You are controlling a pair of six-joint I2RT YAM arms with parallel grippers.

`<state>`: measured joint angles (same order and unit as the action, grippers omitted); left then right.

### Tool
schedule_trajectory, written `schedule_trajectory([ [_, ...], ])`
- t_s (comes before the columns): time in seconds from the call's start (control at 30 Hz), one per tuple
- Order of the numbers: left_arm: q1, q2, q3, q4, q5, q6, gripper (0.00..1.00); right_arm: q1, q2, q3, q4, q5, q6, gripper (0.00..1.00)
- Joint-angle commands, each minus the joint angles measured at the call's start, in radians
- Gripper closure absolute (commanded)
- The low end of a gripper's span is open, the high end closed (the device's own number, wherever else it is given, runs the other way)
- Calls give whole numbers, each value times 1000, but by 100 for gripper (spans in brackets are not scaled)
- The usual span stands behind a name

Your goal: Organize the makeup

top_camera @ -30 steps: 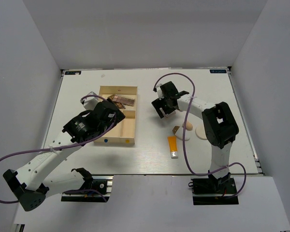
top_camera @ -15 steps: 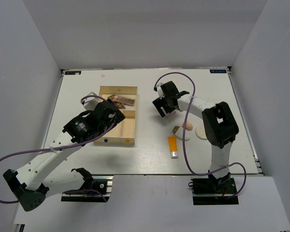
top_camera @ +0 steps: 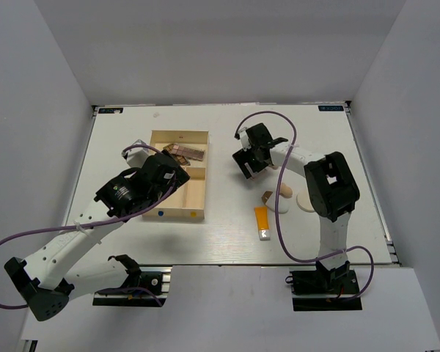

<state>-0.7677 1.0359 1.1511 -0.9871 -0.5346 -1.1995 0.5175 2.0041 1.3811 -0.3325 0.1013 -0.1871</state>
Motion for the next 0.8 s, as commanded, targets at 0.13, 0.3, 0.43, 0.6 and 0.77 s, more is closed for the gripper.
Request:
schedule_trajectory([
  [0.13, 1, -22, -5, -1, -7, -14, 2, -30, 62, 26, -43, -122, 12, 17],
  [0.3, 1, -19, -8, 2, -4, -14, 2, -34, 76, 7, -59, -143, 9, 24],
  [0.43, 1, -17, -8, 5, -5, -12, 2, -34, 67, -11, -46, -134, -12, 37],
  [0.6, 1, -16, -5, 13, -5, -12, 2, -24, 24, -4, -34, -147, -75, 64],
  [0.77, -11, -48, -14, 109, -10, 55, 2, -17, 7, 153, -114, -316, -136, 79],
])
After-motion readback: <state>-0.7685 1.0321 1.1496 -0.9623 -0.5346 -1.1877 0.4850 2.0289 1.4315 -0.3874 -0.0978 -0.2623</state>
